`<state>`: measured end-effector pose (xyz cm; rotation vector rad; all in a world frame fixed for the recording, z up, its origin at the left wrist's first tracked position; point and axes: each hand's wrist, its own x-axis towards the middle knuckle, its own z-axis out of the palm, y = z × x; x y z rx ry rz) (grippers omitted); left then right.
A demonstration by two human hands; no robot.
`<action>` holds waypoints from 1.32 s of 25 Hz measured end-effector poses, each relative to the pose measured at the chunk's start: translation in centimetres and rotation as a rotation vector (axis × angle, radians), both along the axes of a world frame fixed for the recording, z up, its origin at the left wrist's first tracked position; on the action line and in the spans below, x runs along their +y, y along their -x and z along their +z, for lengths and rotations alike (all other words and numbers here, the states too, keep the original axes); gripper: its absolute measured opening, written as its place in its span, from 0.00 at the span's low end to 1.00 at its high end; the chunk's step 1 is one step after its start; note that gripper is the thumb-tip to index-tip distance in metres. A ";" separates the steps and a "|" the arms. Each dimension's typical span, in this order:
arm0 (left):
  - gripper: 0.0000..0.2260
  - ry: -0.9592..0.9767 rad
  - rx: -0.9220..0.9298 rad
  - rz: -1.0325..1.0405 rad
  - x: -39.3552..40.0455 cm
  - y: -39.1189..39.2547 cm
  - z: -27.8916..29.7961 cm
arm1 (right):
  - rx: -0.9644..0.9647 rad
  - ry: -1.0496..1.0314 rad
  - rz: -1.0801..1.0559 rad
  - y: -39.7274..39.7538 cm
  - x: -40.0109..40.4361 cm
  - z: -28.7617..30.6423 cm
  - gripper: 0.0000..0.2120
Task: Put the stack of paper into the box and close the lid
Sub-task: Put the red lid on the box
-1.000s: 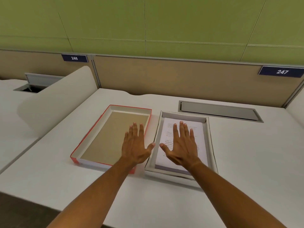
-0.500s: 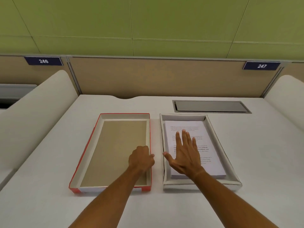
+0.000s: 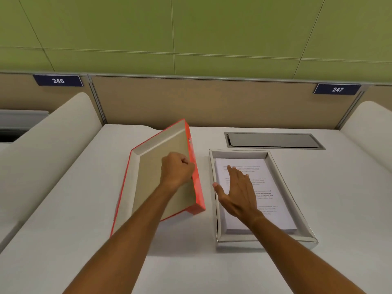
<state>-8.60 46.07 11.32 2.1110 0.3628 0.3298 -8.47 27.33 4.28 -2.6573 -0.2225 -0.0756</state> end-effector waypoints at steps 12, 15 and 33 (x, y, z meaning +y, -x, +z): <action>0.09 1.120 -0.050 -0.071 7.5 4.0 8.7 | 0.752 -1.048 -0.268 -1.4 1.1 1.3 0.16; 0.13 1.113 0.079 -0.088 8.6 4.5 6.8 | 0.782 -1.299 -0.291 -1.6 -0.5 0.5 0.18; 0.15 0.811 0.487 -0.124 -1.7 -1.3 -6.2 | 0.500 -1.028 -0.509 -3.5 -18.7 0.8 0.12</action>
